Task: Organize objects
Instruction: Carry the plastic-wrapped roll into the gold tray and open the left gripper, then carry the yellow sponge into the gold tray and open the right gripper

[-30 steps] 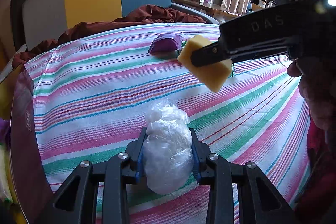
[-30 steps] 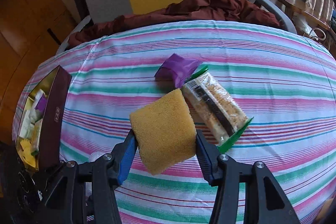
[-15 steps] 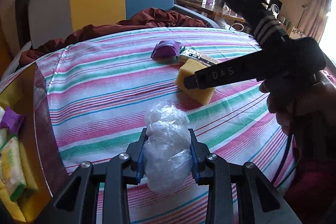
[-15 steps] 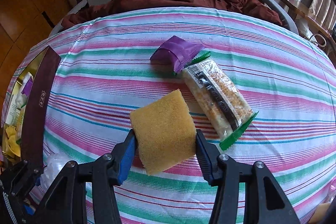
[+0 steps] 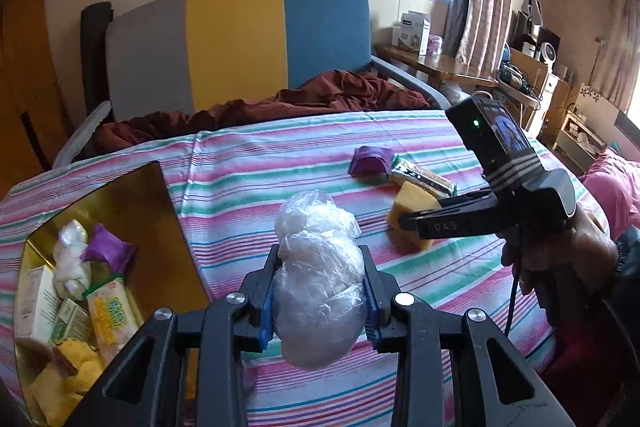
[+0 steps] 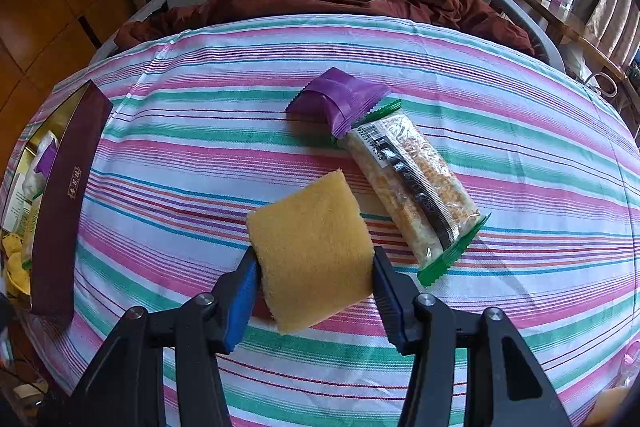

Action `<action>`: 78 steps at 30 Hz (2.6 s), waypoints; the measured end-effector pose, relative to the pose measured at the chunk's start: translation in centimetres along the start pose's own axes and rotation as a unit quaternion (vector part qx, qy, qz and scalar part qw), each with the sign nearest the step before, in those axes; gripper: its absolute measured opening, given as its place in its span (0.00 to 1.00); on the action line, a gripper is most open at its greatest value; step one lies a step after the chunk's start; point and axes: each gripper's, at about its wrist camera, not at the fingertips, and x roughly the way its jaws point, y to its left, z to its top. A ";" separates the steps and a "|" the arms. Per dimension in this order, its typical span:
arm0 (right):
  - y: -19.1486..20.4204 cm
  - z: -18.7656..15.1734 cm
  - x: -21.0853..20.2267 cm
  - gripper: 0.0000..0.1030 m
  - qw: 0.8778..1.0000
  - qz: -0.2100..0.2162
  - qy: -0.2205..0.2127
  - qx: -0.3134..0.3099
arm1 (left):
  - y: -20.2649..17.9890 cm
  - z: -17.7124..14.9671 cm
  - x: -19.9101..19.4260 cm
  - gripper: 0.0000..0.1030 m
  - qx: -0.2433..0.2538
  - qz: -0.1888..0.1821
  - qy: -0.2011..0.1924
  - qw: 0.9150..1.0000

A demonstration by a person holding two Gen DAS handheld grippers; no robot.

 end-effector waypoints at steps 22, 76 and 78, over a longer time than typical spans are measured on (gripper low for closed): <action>0.9 -0.2 0.2 0.52 1.000 -0.026 -0.003 -0.015 | 13.7 -1.6 0.0 0.34 -0.186 0.009 0.060 0.981; 2.8 -0.7 0.7 0.53 0.994 -0.088 0.004 -0.061 | 16.3 -2.5 -2.7 0.46 -0.133 0.153 0.009 0.979; 3.1 -0.7 0.7 0.52 0.993 -0.099 0.004 -0.063 | 16.4 -2.8 -3.2 0.46 -0.135 0.152 0.007 0.979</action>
